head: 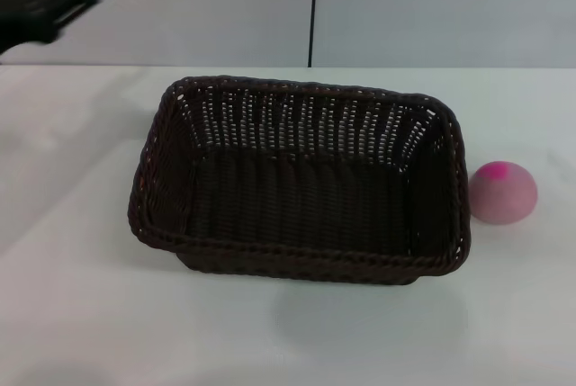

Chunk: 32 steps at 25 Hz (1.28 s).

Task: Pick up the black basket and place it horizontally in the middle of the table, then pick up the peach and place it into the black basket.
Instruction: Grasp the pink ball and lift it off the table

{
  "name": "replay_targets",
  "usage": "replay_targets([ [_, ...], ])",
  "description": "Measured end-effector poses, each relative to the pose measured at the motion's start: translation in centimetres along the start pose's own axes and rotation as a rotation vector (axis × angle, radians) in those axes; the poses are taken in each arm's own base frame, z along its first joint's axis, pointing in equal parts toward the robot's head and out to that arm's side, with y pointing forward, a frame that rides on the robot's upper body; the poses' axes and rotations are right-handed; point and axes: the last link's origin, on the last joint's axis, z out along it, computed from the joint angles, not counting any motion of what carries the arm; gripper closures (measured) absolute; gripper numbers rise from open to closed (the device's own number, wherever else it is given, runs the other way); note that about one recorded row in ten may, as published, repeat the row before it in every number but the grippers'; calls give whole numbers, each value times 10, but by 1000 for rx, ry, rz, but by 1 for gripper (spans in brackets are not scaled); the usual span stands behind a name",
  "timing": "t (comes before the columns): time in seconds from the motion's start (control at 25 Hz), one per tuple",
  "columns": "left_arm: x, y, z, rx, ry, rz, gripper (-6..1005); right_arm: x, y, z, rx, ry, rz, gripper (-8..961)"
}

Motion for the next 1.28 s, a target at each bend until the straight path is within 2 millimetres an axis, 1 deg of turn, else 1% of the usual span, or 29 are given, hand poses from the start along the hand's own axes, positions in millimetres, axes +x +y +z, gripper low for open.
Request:
replay_targets([
  [0.04, 0, 0, 0, 0, 0, 0, 324, 0, 0, 0, 0, 0, 0, 158],
  [0.08, -4, -3, -8, 1, 36, -32, 324, -6, 2, 0, 2, 58, 6, 158],
  [0.12, -15, -9, -23, 8, 92, -83, 324, -16, 6, 2, 7, 182, 39, 158],
  [0.16, -15, -9, -23, 8, 92, -83, 324, -16, 6, 2, 7, 182, 39, 158],
  [0.24, -22, -9, -33, 10, 122, -100, 324, -21, 10, 7, 9, 301, 83, 158],
  [0.28, -25, -9, -36, 15, 130, -100, 324, -21, 11, 11, 2, 361, 104, 159],
  [0.32, -32, -8, -41, 26, 134, -96, 324, -20, 14, 21, -20, 464, 129, 159],
  [0.36, -32, -8, -41, 26, 134, -96, 323, -19, 15, 26, -28, 508, 140, 159],
  [0.4, -36, -6, -44, 35, 129, -102, 323, -17, 15, 31, -33, 540, 150, 159],
  [0.44, -36, -6, -44, 35, 129, -102, 323, -17, 15, 31, -33, 540, 150, 159],
  [0.52, -41, -5, -46, 35, 119, -113, 324, -10, 14, 45, -28, 602, 182, 159],
  [0.6, -42, -4, -47, 37, 116, -115, 324, -7, 11, 54, -19, 603, 212, 159],
  [0.64, -42, -4, -47, 37, 116, -115, 324, -7, 11, 54, -19, 603, 212, 158],
  [0.72, -43, -4, -49, 41, 116, -123, 325, -2, 6, 64, -7, 590, 259, 158],
  [0.84, -42, -4, -52, 41, 120, -128, 326, 1, 4, 70, -6, 583, 273, 158],
  [0.88, -42, -5, -54, 43, 122, -128, 326, 4, 4, 74, -7, 580, 280, 158],
  [0.92, -41, -5, -55, 48, 124, -128, 326, 10, 5, 85, -24, 579, 299, 158],
  [1.0, -41, -6, -56, 52, 126, -126, 327, 15, 6, 97, -45, 586, 317, 159],
  [1.04, -40, -6, -57, 55, 128, -124, 327, 15, 6, 97, -45, 586, 317, 159],
  [1.12, -39, -7, -57, 55, 131, -121, 327, 21, 8, 111, -50, 607, 316, 160],
  [1.28, -39, -7, -57, 54, 132, -121, 328, 22, 9, 117, -44, 623, 314, 162],
])
